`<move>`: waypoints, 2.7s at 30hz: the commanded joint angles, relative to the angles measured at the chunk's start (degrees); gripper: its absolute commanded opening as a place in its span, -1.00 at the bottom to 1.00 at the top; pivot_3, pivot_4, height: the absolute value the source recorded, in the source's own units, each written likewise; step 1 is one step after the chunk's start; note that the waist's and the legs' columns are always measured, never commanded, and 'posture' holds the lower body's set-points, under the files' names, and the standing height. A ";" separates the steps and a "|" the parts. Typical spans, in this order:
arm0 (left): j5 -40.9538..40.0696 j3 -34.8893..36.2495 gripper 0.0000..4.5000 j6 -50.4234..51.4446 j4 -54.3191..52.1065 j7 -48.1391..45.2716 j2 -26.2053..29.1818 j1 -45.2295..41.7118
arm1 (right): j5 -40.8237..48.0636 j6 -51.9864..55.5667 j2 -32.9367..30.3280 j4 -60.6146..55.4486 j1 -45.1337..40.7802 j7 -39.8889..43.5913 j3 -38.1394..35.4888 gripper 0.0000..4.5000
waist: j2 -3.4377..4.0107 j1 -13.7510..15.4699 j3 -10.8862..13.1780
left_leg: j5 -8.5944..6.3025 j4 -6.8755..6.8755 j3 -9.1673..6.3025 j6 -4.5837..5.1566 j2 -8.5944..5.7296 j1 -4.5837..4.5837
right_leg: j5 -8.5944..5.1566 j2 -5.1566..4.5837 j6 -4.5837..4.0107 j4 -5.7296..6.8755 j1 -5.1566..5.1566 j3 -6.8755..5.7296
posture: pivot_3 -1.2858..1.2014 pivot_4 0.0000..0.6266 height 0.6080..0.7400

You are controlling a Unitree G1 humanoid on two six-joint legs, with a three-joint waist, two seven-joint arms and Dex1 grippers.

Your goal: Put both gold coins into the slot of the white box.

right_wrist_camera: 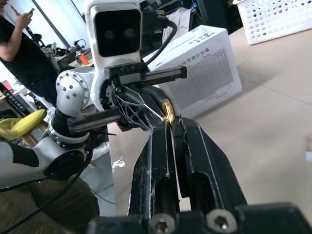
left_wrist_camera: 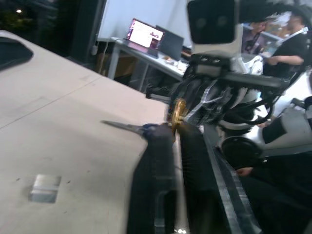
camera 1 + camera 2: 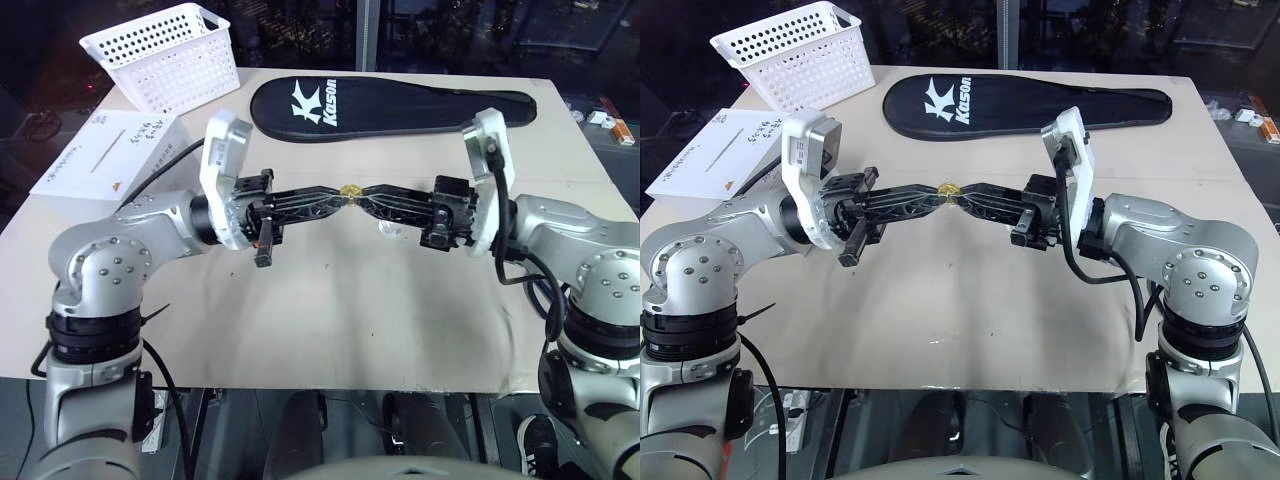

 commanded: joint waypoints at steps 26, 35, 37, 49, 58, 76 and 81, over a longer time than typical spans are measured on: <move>10.11 20.10 -1.00 1.94 20.59 17.80 23.77 0.34 | -32.73 -39.18 -7.40 7.05 -4.19 20.16 15.02 0.68 | -0.03 -0.10 0.10 | 0.00 -0.05 0.03 0.00 0.02 0.06 | -0.01 0.01 0.01 -0.01 -0.06 0.01 | 0.03 -0.52 0.79; 25.33 2.19 -1.00 4.44 43.93 7.02 32.90 -20.03 | -27.35 -37.09 -3.31 10.23 -7.56 23.88 11.98 0.68 | -0.15 1.26 0.20 | 0.00 -0.03 0.00 -0.01 -0.01 -0.03 | -0.01 -0.03 -0.01 -0.01 -0.07 -0.15 | 0.03 -0.52 0.79; 29.16 -0.99 -1.00 3.67 47.11 4.84 32.87 -22.41 | -25.31 -36.19 -2.74 9.90 -7.26 23.95 11.06 0.68 | -0.15 1.38 0.21 | 0.00 -0.04 -0.02 -0.01 0.01 -0.04 | -0.02 -0.01 -0.02 0.00 -0.07 -0.18 | 0.03 -0.52 0.79; 43.10 -8.65 -1.00 -0.16 59.09 -4.90 29.80 -33.13 | -24.07 -34.21 -1.04 7.94 -6.91 21.74 11.07 0.68 | -0.18 1.29 0.21 | 0.00 0.01 -0.02 -0.01 0.03 -0.10 | -0.02 -0.02 -0.03 0.03 -0.12 -0.19 | 0.03 -0.52 0.79; 50.19 -9.84 -1.00 -2.03 63.35 -7.98 28.99 -33.68 | -26.03 -34.24 -1.41 7.08 -6.13 21.71 11.96 0.68 | -0.19 1.22 0.21 | 0.00 0.03 -0.03 -0.01 0.03 -0.12 | -0.02 -0.02 -0.03 0.05 -0.14 -0.19 | 0.03 -0.52 0.79; 51.31 -4.88 -0.25 -3.11 56.73 -9.11 27.74 -29.10 | -29.21 -32.90 -0.86 7.84 -5.05 19.66 14.21 0.70 | -0.19 1.15 0.21 | 0.00 0.08 -0.04 -0.01 0.03 -0.11 | -0.01 -0.04 -0.03 0.12 -0.13 -0.19 | 0.03 -0.52 0.79; 42.49 7.82 -0.08 0.64 40.18 -9.23 27.66 -23.75 | -39.93 -31.72 0.81 13.75 -4.10 12.07 20.78 0.70 | -0.25 1.01 0.17 | 0.00 0.15 -0.05 -0.01 0.05 -0.16 | -0.01 -0.05 -0.04 0.12 -0.13 -0.20 | 0.03 -0.52 0.79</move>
